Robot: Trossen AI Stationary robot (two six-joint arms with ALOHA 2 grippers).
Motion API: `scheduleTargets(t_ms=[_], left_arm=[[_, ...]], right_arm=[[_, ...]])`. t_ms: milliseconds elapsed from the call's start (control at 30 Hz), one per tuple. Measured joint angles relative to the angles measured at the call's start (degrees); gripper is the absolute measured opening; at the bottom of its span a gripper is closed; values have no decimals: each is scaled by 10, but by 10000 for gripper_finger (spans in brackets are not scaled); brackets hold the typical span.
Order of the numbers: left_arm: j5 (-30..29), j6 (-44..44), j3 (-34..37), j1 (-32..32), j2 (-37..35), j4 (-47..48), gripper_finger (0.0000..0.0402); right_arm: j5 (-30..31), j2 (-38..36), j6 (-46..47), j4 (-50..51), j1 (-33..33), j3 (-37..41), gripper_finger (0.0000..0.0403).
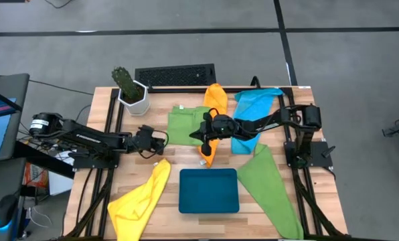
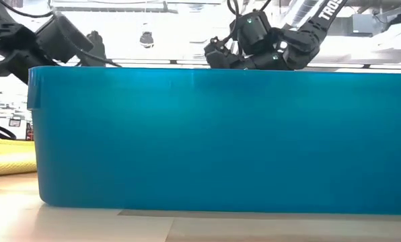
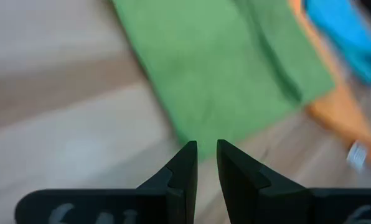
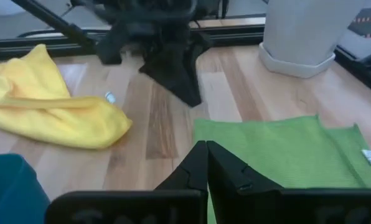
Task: Fold microfiber towels
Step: Fold the top green microfiber towel
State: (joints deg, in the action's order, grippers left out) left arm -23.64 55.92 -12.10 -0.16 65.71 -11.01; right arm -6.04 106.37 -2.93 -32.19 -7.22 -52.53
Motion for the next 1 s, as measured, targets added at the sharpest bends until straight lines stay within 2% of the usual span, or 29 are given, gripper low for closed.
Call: scheduleTargets(t_ms=[200, 433, 633, 767, 867, 1000], left_arm=[[-36, -30, -1, -18, 0, -9, 58], [-41, -92, -1, -12, 0, -22, 113], [2, -192, -34, 18, 3, -22, 141], [28, -225, -59, 25, 39, 33, 141], [54, -260, -72, 24, 84, 10, 141], [44, -262, -78, 25, 131, 18, 141]], right_arm=[[1, 0, 0, 0, 1, -1, 29], [1, 0, 4, 2, 0, -1, 29], [1, 0, 14, 1, 0, -1, 27], [1, -1, 15, 5, 0, -1, 31], [1, -1, 15, 5, 0, -1, 32], [0, -1, 18, 17, 0, -1, 28]])
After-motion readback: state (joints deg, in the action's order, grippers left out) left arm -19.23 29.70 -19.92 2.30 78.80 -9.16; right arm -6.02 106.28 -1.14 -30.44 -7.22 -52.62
